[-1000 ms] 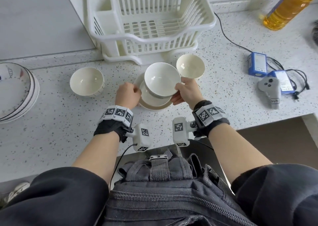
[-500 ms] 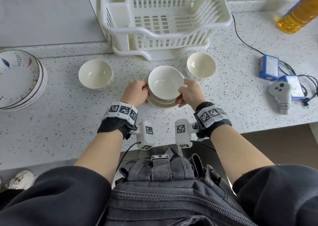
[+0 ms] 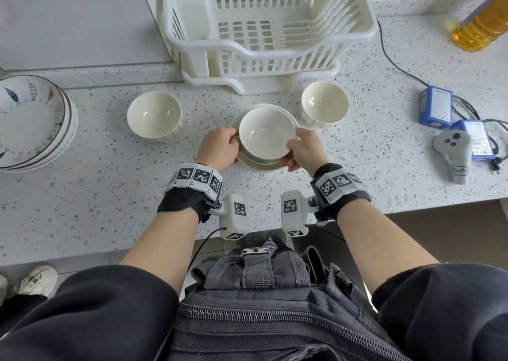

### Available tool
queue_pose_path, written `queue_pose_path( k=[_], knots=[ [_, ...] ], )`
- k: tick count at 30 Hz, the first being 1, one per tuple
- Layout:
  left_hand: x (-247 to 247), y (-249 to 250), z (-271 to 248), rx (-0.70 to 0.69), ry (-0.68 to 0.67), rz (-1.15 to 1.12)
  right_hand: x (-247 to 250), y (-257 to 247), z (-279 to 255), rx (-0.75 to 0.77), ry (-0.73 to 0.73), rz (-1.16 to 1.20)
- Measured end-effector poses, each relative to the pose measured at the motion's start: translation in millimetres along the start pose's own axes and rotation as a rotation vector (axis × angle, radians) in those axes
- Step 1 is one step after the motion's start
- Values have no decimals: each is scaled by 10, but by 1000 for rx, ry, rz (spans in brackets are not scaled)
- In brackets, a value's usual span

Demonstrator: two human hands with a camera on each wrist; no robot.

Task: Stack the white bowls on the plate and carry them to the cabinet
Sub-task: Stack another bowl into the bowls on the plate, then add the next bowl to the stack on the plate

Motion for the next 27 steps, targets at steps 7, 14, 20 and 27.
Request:
queue_pose_path(
  k=[7, 14, 20, 27],
  knots=[
    [5, 19, 11, 2, 1, 36, -32, -3, -8, 12, -44, -41],
    [24, 30, 20, -18, 10, 62, -29, -26, -35, 28, -50, -60],
    [538, -134, -130, 102, 470, 92, 66, -71, -82, 92, 76, -79],
    [858, -917, -590, 612, 788, -159, 412, -7, -90, 118, 488, 79]
  ],
)
Point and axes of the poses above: each hand's wrist, its own z-axis towards the middle knuckle, its own x-axis out of the back of the hand, y = z × x, the point moved 9 cm from there along z, towards the middle knuckle, and after that the axes turned 9 degrees about -x, right-handed, at the moved point
